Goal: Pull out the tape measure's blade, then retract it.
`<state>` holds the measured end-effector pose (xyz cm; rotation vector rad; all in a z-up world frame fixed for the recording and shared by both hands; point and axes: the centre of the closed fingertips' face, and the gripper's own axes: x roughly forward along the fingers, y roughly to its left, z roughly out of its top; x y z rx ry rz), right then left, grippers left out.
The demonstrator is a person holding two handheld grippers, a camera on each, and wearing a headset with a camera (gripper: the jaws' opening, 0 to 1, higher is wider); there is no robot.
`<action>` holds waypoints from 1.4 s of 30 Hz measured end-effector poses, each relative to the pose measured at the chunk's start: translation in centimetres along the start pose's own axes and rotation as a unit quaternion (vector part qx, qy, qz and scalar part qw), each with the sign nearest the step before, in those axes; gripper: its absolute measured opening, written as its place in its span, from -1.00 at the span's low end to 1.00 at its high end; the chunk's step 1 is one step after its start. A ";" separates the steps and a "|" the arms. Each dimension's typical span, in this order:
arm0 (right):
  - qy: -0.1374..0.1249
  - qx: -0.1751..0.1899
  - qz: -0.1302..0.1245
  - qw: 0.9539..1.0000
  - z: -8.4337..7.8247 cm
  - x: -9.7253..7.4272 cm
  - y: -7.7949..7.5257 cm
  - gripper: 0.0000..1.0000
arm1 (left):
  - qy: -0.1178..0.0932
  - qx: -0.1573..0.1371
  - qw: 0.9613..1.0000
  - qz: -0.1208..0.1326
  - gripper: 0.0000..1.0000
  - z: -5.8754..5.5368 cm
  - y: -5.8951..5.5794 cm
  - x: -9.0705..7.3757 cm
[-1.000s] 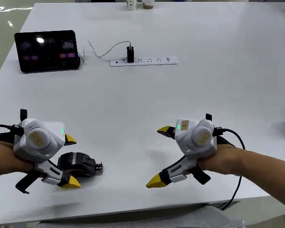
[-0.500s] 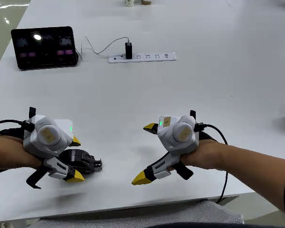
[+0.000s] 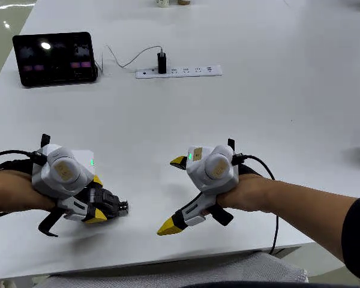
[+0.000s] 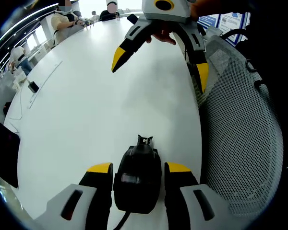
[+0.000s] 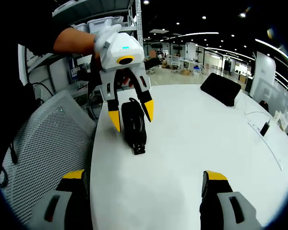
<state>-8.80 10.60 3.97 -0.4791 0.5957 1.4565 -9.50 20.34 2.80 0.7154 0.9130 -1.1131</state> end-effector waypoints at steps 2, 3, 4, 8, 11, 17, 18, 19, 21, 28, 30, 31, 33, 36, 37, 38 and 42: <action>0.000 0.000 0.004 1.000 0.1 0.1 0.2 0.98 | 0.002 0.004 1.000 0.004 -0.32 -0.1 0.2 0.1; -0.001 -0.001 0.006 1.000 0.2 0.2 0.3 0.98 | 0.003 0.008 1.000 0.007 -0.36 -0.1 0.3 0.2; 0.000 -0.002 0.008 1.000 0.2 0.2 0.4 0.98 | 0.004 0.009 1.000 0.005 -0.36 -0.1 0.2 0.2; 0.003 -0.005 0.016 1.000 0.2 0.4 0.5 0.87 | 0.005 0.028 1.000 0.005 -0.37 -0.2 0.3 0.3; 0.002 -0.002 0.015 1.000 0.3 0.7 0.1 0.78 | 0.005 0.034 0.999 0.007 -0.37 -0.3 0.3 0.4; -0.001 -0.005 0.013 1.000 0.7 1.3 -0.2 0.70 | 0.006 0.043 0.999 0.010 -0.37 -0.4 0.3 0.5; 0.000 -0.004 0.014 1.000 0.8 1.6 -0.2 0.69 | 0.006 0.043 0.999 0.010 -0.37 -0.4 0.3 0.5; 0.000 -0.003 0.015 1.000 0.8 1.7 -0.2 0.69 | 0.006 0.043 0.999 0.010 -0.37 -0.4 0.3 0.5; 0.001 0.000 0.016 1.000 0.7 2.3 -0.3 0.63 | 0.005 0.040 0.999 0.008 -0.37 -0.3 0.3 0.5; 0.030 -0.004 0.022 0.999 -0.7 4.5 0.2 0.42 | 0.011 0.034 0.999 0.003 -0.38 -0.5 0.2 0.6; 0.034 -0.004 0.025 0.999 -0.7 4.8 0.4 0.37 | 0.013 0.036 0.999 0.004 -0.38 -0.5 0.3 0.6; 0.039 -0.011 0.029 0.999 -0.6 5.1 0.6 0.35 | 0.014 0.037 0.999 0.004 -0.38 -0.5 0.3 0.6; 0.036 -0.014 0.034 0.999 -0.2 5.3 0.7 0.29 | 0.014 0.036 0.999 0.004 -0.38 -0.6 0.3 0.7; 0.029 -0.013 0.038 0.999 0.6 5.8 0.8 0.21 | 0.014 0.035 0.999 0.003 -0.38 -0.6 0.3 0.7; 0.028 -0.013 0.040 0.999 0.7 5.9 0.9 0.20 | 0.013 0.034 0.999 0.003 -0.38 -0.6 0.3 0.7; 0.029 -0.013 0.043 0.999 0.8 6.1 1.0 0.20 | 0.013 0.033 0.999 0.004 -0.38 -0.7 0.3 0.7; 0.035 -0.028 0.048 0.998 0.9 6.7 1.4 0.15 | 0.011 0.030 0.999 0.008 -0.37 -0.7 0.5 0.8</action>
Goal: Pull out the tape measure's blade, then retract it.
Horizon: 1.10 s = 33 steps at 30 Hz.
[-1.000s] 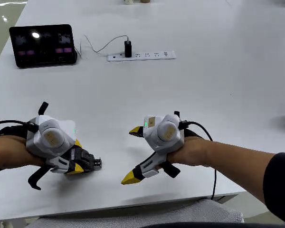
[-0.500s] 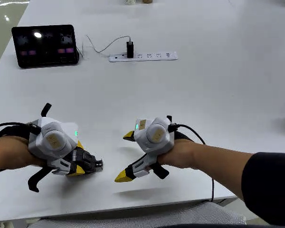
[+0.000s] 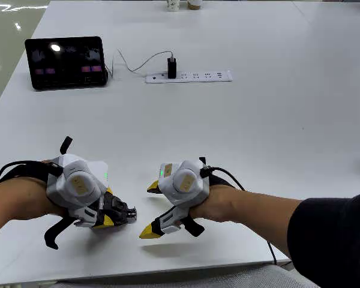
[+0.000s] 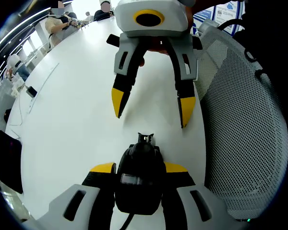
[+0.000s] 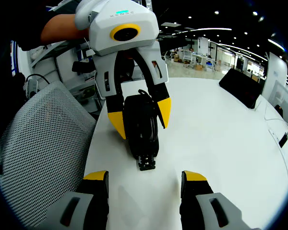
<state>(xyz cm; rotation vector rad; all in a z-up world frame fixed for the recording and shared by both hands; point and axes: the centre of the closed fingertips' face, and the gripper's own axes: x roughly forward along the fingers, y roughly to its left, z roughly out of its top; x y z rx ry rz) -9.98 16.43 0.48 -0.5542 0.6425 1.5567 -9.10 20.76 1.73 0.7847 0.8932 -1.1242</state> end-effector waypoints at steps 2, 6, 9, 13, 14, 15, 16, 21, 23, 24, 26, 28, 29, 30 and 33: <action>-0.003 -0.006 -0.007 1.000 0.3 0.3 -0.3 0.09 | -0.001 -0.002 1.000 0.001 -0.37 0.0 0.0 0.0; -0.004 -0.018 -0.007 1.000 0.8 0.7 -0.3 -0.09 | 0.000 -0.001 1.000 0.000 -0.37 -0.1 0.1 0.1; -0.002 -0.031 -0.006 1.000 1.0 0.9 -0.2 -0.25 | 0.000 -0.001 1.000 -0.001 -0.37 -0.1 0.1 0.2; 0.004 -0.039 -0.014 0.999 0.8 1.4 -0.5 -0.42 | -0.002 -0.003 1.000 -0.001 -0.37 -0.1 0.1 0.2; 0.006 -0.040 -0.013 0.999 0.7 1.5 -0.5 -0.45 | -0.002 -0.003 1.000 -0.001 -0.37 -0.1 0.1 0.2; 0.007 -0.041 -0.012 0.999 0.7 1.7 -0.5 -0.47 | -0.002 -0.003 1.000 -0.002 -0.37 -0.1 0.1 0.2; 0.007 -0.041 -0.013 0.999 0.7 1.8 -0.5 -0.47 | -0.002 -0.003 1.000 -0.002 -0.37 -0.1 0.1 0.2; 0.011 -0.049 -0.015 0.999 0.9 2.4 -0.5 -0.66 | -0.002 -0.004 1.000 -0.003 -0.37 -0.1 0.1 0.2; 0.013 -0.054 -0.015 0.998 1.0 2.4 -0.4 -0.71 | -0.002 -0.004 1.000 -0.003 -0.37 -0.1 0.1 0.1; 0.015 -0.056 -0.013 0.998 1.0 2.5 -0.4 -0.72 | -0.003 -0.004 1.000 -0.003 -0.37 -0.1 0.1 0.2; 0.015 -0.057 -0.013 0.998 1.0 2.6 -0.4 -0.73 | -0.003 -0.004 1.000 -0.004 -0.37 -0.1 0.1 0.2; 0.018 -0.057 -0.011 0.998 1.0 2.7 -0.3 -0.74 | -0.003 -0.004 1.000 -0.004 -0.37 -0.1 0.0 0.2; 0.020 -0.056 -0.010 0.998 0.9 2.8 -0.3 -0.74 | -0.003 -0.004 1.000 -0.003 -0.37 -0.1 0.0 0.2; 0.021 -0.056 -0.009 0.998 0.9 2.9 -0.3 -0.74 | -0.003 -0.004 1.000 -0.004 -0.37 0.0 0.0 0.2; 0.026 -0.058 -0.005 0.998 0.8 3.1 -0.4 -0.74 | -0.004 -0.003 1.000 -0.004 -0.37 0.0 0.0 0.2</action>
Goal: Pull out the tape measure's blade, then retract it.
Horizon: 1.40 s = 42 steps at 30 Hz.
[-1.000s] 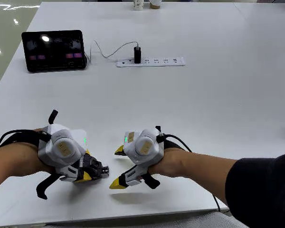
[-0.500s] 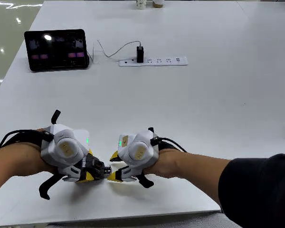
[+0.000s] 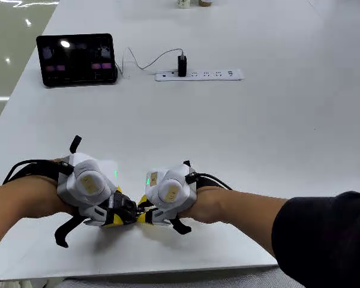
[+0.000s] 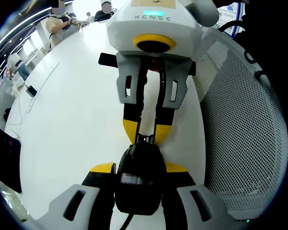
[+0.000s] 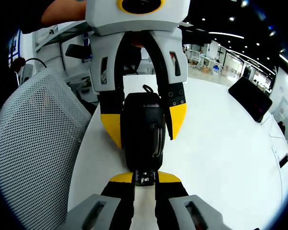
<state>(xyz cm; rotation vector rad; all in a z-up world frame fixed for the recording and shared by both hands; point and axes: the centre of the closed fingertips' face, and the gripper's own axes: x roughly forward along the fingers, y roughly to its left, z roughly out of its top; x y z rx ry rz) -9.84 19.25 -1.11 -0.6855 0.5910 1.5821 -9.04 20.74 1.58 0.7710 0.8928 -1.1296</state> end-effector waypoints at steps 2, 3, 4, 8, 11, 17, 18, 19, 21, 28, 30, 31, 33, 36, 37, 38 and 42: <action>0.000 0.002 0.001 1.000 0.0 0.0 0.1 -0.75 | 0.000 0.001 1.000 0.001 -0.37 0.0 0.0 0.0; 0.000 0.017 -0.001 1.000 -0.1 -0.1 0.0 -0.76 | 0.000 0.001 1.000 0.000 -0.37 0.0 0.0 0.0; 0.000 0.010 0.003 1.000 -0.1 -0.1 -0.1 -0.76 | -0.001 0.001 1.000 0.000 -0.37 0.0 0.0 0.0; 0.006 -0.009 0.003 1.000 -0.1 0.1 0.0 -0.77 | -0.002 0.005 1.000 0.000 -0.37 0.0 0.0 0.0; 0.005 -0.014 0.009 1.000 -0.1 0.0 0.0 -0.77 | -0.002 0.006 1.000 0.001 -0.37 0.0 0.0 0.0; 0.008 -0.006 0.007 1.000 -0.1 0.0 0.0 -0.78 | -0.002 0.005 1.000 0.001 -0.37 -0.1 0.0 -0.1; 0.010 -0.006 0.007 1.000 -0.1 0.0 0.0 -0.78 | -0.002 0.004 1.000 0.001 -0.37 -0.1 0.0 -0.1; 0.012 -0.009 0.007 1.000 -0.1 0.0 0.0 -0.78 | -0.002 0.003 1.000 0.000 -0.37 -0.1 0.0 -0.1; 0.013 -0.006 0.007 1.000 -0.1 -0.1 0.0 -0.79 | -0.002 0.002 1.000 0.000 -0.37 -0.1 0.0 -0.1; 0.013 0.001 0.009 1.000 -0.2 -0.1 0.0 -0.80 | 0.001 0.004 1.000 -0.003 -0.38 -0.1 0.0 -0.2; 0.013 0.008 0.010 1.000 -0.3 -0.1 -0.1 -0.80 | -0.001 0.004 1.000 -0.004 -0.38 -0.1 0.0 -0.2; 0.012 0.010 0.011 1.000 -0.3 -0.1 -0.1 -0.80 | -0.002 0.005 1.000 -0.005 -0.38 -0.1 0.0 -0.2; 0.013 0.013 0.011 1.000 -0.3 -0.2 -0.1 -0.80 | -0.004 0.005 1.000 -0.006 -0.38 -0.1 0.0 -0.2; 0.015 0.012 0.011 1.000 -0.5 -0.3 0.0 -0.80 | -0.005 0.004 1.000 -0.005 -0.37 -0.1 0.0 -0.2; 0.015 0.012 0.011 1.000 -0.5 -0.3 -0.1 -0.80 | -0.005 0.003 1.000 -0.005 -0.37 -0.1 0.0 -0.2; 0.015 0.012 0.011 1.000 -0.6 -0.4 0.0 -0.80 | -0.005 0.003 1.000 -0.005 -0.37 -0.1 0.0 -0.2; 0.015 0.015 0.011 1.000 -0.7 -0.5 -0.1 -0.80 | -0.007 0.004 1.000 -0.005 -0.37 -0.1 0.0 -0.2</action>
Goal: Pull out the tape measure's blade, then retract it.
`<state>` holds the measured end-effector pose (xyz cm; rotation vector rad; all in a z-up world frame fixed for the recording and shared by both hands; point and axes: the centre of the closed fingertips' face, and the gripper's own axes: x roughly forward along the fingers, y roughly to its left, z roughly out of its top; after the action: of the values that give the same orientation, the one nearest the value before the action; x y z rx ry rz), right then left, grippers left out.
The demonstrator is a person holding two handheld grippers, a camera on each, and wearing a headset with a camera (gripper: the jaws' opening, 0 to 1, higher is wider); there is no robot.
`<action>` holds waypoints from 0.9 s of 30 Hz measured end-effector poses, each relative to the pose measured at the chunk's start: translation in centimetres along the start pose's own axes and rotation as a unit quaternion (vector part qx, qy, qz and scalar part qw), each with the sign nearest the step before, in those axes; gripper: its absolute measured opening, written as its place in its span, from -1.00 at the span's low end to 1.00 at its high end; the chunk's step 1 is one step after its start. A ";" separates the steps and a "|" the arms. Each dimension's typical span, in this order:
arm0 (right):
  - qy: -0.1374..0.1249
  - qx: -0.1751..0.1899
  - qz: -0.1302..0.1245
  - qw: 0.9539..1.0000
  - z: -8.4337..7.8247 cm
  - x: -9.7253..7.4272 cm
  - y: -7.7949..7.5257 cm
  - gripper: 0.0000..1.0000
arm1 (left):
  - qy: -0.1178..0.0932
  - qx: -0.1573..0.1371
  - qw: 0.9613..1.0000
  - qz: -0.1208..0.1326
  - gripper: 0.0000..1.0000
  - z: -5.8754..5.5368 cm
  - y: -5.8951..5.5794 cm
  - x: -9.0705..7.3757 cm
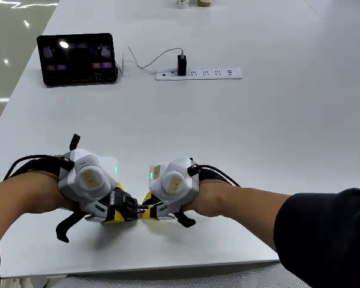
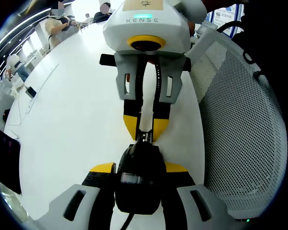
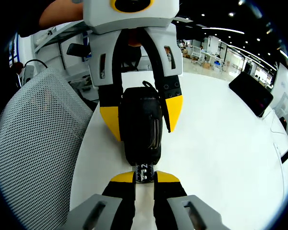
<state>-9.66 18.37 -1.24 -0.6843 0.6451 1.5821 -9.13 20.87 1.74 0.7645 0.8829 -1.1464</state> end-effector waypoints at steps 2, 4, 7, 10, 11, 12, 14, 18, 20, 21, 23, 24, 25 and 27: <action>0.000 0.001 0.001 1.000 -0.1 -0.1 0.0 -0.79 | -0.001 0.000 1.000 0.000 -0.37 0.0 0.0 0.0; 0.000 0.002 0.001 1.000 -0.1 -0.1 0.1 -0.79 | -0.001 0.001 1.000 0.000 -0.37 0.0 0.0 0.0; 0.002 0.000 0.001 1.000 -0.2 -0.2 0.1 -0.79 | 0.000 0.007 1.000 -0.002 -0.38 0.0 -0.1 0.0; 0.003 -0.001 0.001 1.000 -0.3 -0.3 0.1 -0.80 | -0.001 0.009 1.000 -0.002 -0.38 0.0 -0.1 0.0; 0.004 0.000 0.001 1.000 -0.4 -0.4 0.0 -0.80 | -0.002 0.008 1.000 -0.002 -0.38 0.0 -0.1 0.0; 0.004 0.000 0.001 1.000 -0.4 -0.4 0.0 -0.80 | -0.002 0.008 1.000 -0.002 -0.38 0.0 -0.1 0.0; 0.005 -0.001 0.000 1.000 -0.5 -0.5 0.0 -0.79 | -0.003 0.008 1.000 -0.001 -0.38 0.0 -0.1 0.0; 0.005 0.001 0.000 1.000 -0.6 -0.6 0.0 -0.79 | -0.004 0.009 1.000 -0.001 -0.38 0.1 -0.1 0.1; 0.004 0.003 0.001 1.000 -0.6 -0.6 0.1 -0.79 | -0.006 0.010 1.000 -0.001 -0.38 0.1 0.0 0.1; 0.004 0.003 0.001 1.000 -0.6 -0.6 0.1 -0.79 | -0.007 0.010 1.000 -0.001 -0.38 0.1 0.0 0.1; 0.004 0.003 0.001 1.000 -0.6 -0.5 0.1 -0.79 | -0.008 0.010 1.000 0.000 -0.38 0.1 -0.1 0.1; 0.004 0.003 0.001 1.000 -0.6 -0.6 0.1 -0.79 | -0.008 0.010 1.000 0.000 -0.38 0.1 -0.1 0.1; 0.004 0.003 0.001 1.000 -0.6 -0.6 0.1 -0.79 | -0.009 0.011 1.000 0.000 -0.38 0.1 -0.1 0.1; 0.005 0.004 0.001 1.000 -0.7 -0.6 0.1 -0.79 | -0.010 0.010 1.000 -0.001 -0.38 0.1 0.0 0.1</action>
<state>-9.65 17.40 -1.23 -0.6874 0.6596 1.5790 -9.15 20.77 1.72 0.7686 0.8562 -1.1639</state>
